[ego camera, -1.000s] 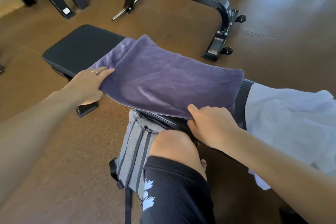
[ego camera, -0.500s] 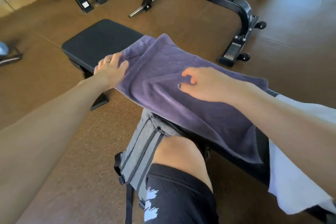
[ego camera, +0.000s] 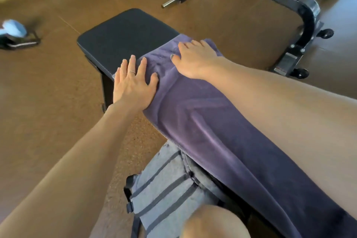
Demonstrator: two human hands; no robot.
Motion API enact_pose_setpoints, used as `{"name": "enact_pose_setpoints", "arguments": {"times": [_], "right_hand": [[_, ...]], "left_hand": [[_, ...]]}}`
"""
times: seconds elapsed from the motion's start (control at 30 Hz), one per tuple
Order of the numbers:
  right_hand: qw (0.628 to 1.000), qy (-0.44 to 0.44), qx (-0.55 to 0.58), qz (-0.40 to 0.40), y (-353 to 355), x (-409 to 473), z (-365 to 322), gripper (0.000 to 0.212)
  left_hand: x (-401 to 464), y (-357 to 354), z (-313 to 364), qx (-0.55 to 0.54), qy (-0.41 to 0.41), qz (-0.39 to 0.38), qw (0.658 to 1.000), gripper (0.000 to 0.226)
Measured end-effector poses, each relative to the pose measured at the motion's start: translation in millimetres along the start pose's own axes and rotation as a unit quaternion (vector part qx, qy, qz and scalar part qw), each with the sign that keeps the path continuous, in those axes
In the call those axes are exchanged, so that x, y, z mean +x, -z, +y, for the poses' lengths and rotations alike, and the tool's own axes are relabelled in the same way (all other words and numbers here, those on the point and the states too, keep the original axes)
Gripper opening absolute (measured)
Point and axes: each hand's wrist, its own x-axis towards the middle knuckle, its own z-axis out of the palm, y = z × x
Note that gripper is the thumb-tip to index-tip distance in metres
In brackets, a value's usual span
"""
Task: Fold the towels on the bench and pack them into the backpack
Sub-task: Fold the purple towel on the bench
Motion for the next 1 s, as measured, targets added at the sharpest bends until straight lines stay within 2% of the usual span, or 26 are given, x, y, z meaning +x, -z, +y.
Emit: {"name": "enact_pose_setpoints", "arguments": {"times": [0.1,0.2,0.4,0.53,0.7,0.8,0.9,1.0], "right_hand": [[0.999,0.012,-0.014,-0.027,-9,24,3,0.062],[0.999,0.039,-0.018,-0.008,-13,45,1,0.063],[0.998,0.037,0.042,0.024,-29,50,-4,0.063],[0.994,0.046,0.055,0.081,-28,35,-1,0.061],[0.992,0.018,0.104,0.073,-26,-35,15,0.061],[0.995,-0.016,0.087,0.047,-27,-102,39,0.061],[0.997,-0.052,0.059,0.025,-27,-174,64,0.062],[0.994,-0.1,0.047,0.012,-28,-232,84,0.061]], "left_hand": [[8,-1,-11,-0.007,0.023,0.002,1.0,0.066],[25,1,-24,0.002,0.043,0.007,0.999,0.065],[34,0,-29,0.022,0.048,0.015,0.998,0.065],[34,-1,-30,0.026,0.051,0.015,0.998,0.066],[36,2,-31,0.042,0.046,0.0,0.998,0.068],[33,6,-28,0.06,0.055,-0.025,0.996,0.069],[25,20,-15,0.113,0.061,-0.009,0.992,0.071],[-6,40,33,0.095,-0.057,0.036,0.993,0.065]]}}
